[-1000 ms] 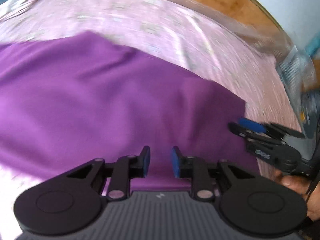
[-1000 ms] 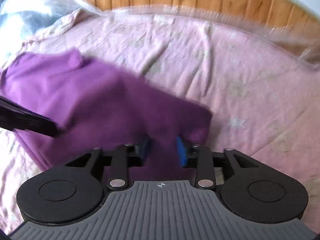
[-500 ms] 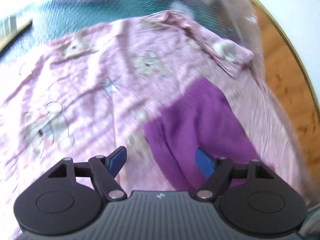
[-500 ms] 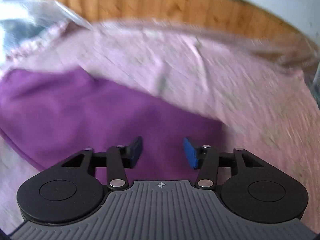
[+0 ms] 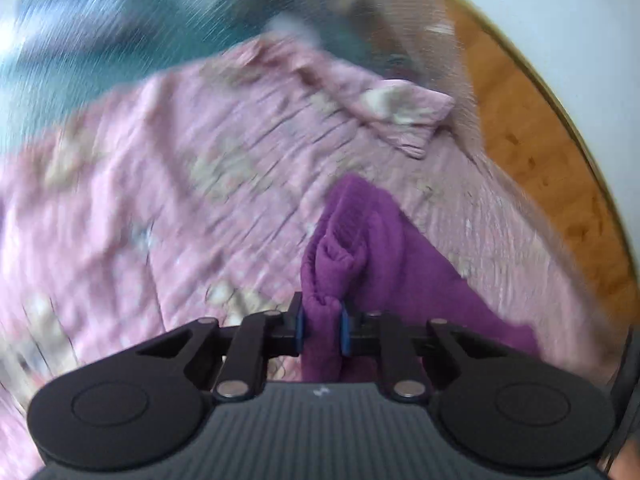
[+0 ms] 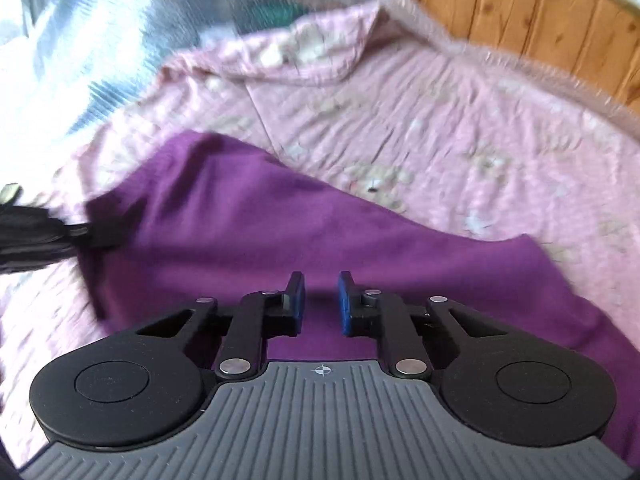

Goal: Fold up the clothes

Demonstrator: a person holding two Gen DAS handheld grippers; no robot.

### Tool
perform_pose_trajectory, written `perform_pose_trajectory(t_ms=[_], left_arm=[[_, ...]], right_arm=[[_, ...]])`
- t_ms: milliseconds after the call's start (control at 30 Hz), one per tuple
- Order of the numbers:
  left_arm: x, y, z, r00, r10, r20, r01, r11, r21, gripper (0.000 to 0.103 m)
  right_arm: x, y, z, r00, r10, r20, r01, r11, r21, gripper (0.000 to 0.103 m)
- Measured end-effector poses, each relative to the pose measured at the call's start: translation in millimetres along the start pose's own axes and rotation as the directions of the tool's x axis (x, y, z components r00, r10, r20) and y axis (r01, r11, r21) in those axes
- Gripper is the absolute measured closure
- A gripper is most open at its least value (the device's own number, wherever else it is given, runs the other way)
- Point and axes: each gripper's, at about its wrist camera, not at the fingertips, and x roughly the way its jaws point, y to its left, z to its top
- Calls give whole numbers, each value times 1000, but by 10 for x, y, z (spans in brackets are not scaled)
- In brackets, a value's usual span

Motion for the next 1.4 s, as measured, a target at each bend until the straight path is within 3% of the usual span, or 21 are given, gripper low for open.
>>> perform_pose_trajectory(t_ms=[33,100,167,233,300,333,367,400,500,600,700,767,800,933,1067,1133,1167,1200,1233,1333,1400], left_arm=[[-61,-121,16,1000,10,24,-12,997,81,88],[-206,-432,41,996,-18,86,-3,971,239,88],[-376,-894,-6,986,-101,130,35,902,431,88],[-487,-1381,-183,972,-206,115,98,796,598,88],[-522,-1866,-438,953,-299,53,165,658,735,87],[-413,-2028,-623,954,-300,12,179,601,779,87],[-304,-2187,-808,954,-298,-29,194,541,818,87],[-175,-2262,-963,959,-277,-64,200,499,843,86],[148,-2384,-1272,963,-193,-190,257,432,865,78],[80,-2364,-1312,948,-228,-222,301,418,857,67],[-51,-2227,-1171,923,-272,-273,373,457,807,54],[-115,-2108,-1069,911,-284,-301,408,496,766,54],[-110,-2041,-998,909,-278,-311,415,526,743,54],[-50,-1739,-718,932,-226,-285,360,679,640,54],[88,-1437,-386,946,-194,-259,301,820,486,54],[127,-1376,-270,950,-192,-246,287,848,446,54],[157,-1381,-207,951,-196,-241,286,852,438,54],[186,-1387,-144,951,-199,-236,286,857,429,54],[189,-1419,-100,950,-209,-231,291,856,426,54],[225,-1572,54,945,-246,-215,318,849,422,53],[213,-1683,68,935,-280,-217,349,829,436,52]], right_arm=[[64,-15,22,1000,16,6,-16,1000,16,81],[73,-132,47,997,75,29,-77,993,94,80],[-7,-371,58,988,155,30,-157,958,241,81],[-221,-720,-63,980,173,101,-200,889,412,75],[-490,-1140,-346,965,171,199,-256,779,572,74],[-584,-1327,-526,959,161,233,-276,719,638,65],[-660,-1504,-717,955,148,259,-291,656,697,61],[-684,-1610,-867,953,147,266,-299,613,732,59],[-697,-1848,-1272,951,159,267,-310,503,807,56],[-688,-1765,-1281,960,147,238,-279,561,779,49],[-677,-1651,-1251,970,130,207,-242,633,736,41],[-669,-1575,-1231,975,117,187,-216,677,703,37],[-665,-1537,-1221,978,110,177,-203,699,686,33],[-650,-1384,-1181,987,80,140,-150,778,610,28],[-651,-1253,-1157,993,42,111,-96,837,539,29],[-687,-1237,-1182,994,17,105,-71,844,531,34],[-705,-1229,-1195,995,5,103,-59,848,527,46],[-723,-1221,-1207,995,-8,100,-46,851,524,66],[-741,-1213,-1219,995,-20,98,-34,854,520,76],[-795,-1188,-1257,994,-58,90,4,862,508,90],[-831,-1172,-1282,993,-83,86,29,866,499,91]])
